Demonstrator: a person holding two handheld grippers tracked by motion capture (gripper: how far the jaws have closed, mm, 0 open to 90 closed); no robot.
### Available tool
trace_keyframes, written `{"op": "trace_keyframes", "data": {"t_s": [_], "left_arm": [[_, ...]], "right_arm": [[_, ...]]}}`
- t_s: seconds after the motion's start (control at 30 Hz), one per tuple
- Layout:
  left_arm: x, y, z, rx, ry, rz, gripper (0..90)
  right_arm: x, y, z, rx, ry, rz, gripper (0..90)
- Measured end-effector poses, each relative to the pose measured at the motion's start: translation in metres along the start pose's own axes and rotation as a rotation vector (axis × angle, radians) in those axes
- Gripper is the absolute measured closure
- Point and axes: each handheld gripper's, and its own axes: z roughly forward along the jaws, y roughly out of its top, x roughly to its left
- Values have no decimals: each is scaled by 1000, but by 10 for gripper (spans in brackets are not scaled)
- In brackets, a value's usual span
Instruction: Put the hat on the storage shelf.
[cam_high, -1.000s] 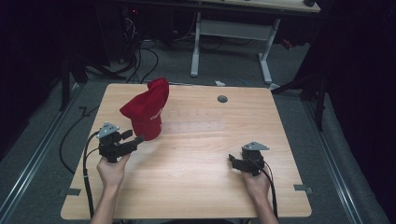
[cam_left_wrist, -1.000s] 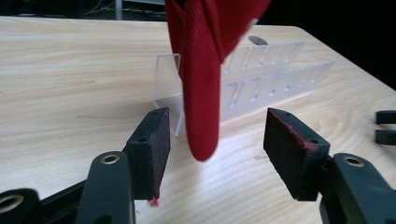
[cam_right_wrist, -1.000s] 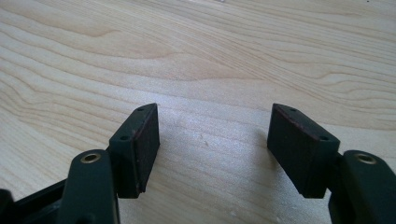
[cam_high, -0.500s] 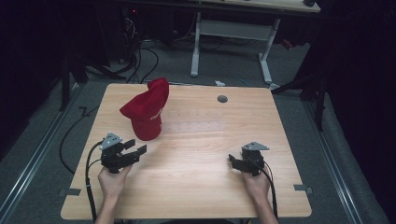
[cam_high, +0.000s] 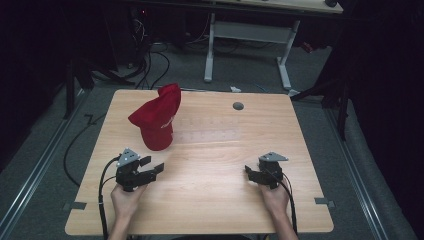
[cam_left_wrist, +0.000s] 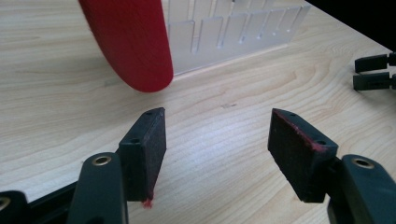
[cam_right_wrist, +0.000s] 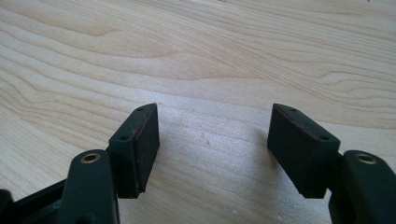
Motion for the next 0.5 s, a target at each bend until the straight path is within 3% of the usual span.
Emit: {"op": "trace_keyframes", "data": {"t_s": [0.5], "left_arm": [[-11,-25,6,57,-15,24,351]], "right_arm": [[0,0,0,-1,1,-3,343]]}}
